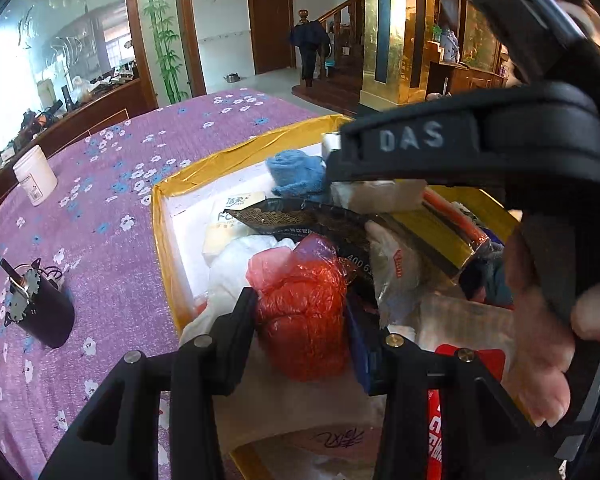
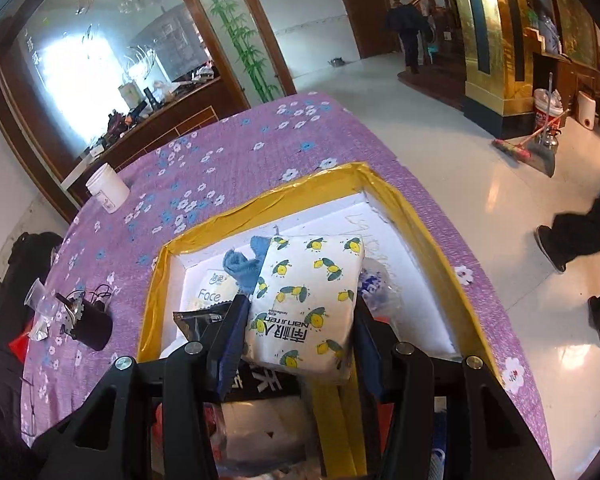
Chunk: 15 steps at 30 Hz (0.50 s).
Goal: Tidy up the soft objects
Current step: 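Open left gripper to drop red mesh bag in tray while right gripper releases tissue pack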
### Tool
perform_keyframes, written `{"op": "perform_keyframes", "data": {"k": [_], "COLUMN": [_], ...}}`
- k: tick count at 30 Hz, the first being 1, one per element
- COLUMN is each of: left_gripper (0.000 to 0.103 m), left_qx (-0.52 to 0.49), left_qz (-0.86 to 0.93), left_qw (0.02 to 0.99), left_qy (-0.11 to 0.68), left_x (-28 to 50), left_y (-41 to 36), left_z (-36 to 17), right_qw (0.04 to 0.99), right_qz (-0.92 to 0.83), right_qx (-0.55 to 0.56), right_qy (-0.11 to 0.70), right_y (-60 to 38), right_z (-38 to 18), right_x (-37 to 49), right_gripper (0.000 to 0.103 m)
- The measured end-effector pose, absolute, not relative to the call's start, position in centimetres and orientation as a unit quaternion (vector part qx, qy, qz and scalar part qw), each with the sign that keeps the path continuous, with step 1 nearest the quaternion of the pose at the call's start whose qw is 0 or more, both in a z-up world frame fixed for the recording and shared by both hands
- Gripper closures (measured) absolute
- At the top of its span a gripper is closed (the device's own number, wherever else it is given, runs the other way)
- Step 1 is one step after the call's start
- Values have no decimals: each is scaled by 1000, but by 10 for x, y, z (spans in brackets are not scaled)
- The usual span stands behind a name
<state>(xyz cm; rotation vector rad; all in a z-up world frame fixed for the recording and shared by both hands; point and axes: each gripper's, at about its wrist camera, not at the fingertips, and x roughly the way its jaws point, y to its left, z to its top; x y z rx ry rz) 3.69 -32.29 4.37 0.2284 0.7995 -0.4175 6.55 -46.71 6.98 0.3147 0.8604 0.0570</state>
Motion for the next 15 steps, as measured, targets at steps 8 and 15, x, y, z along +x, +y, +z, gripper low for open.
{"op": "perform_keyframes", "data": {"k": [8, 15], "left_gripper": [62, 61], "left_qx": [122, 126], "left_qz": [-195, -191], "left_qw": [898, 901], "left_qy": [374, 369], "left_x": [31, 29], "left_y": [-327, -328], "left_z": [45, 46], "right_qw": [891, 893], "right_qz": [22, 9], "right_qx": [143, 119], "right_qy": [431, 434], "right_y": [-463, -456], "right_z": [63, 61], "right_x": [77, 82], "right_gripper": [49, 49]}}
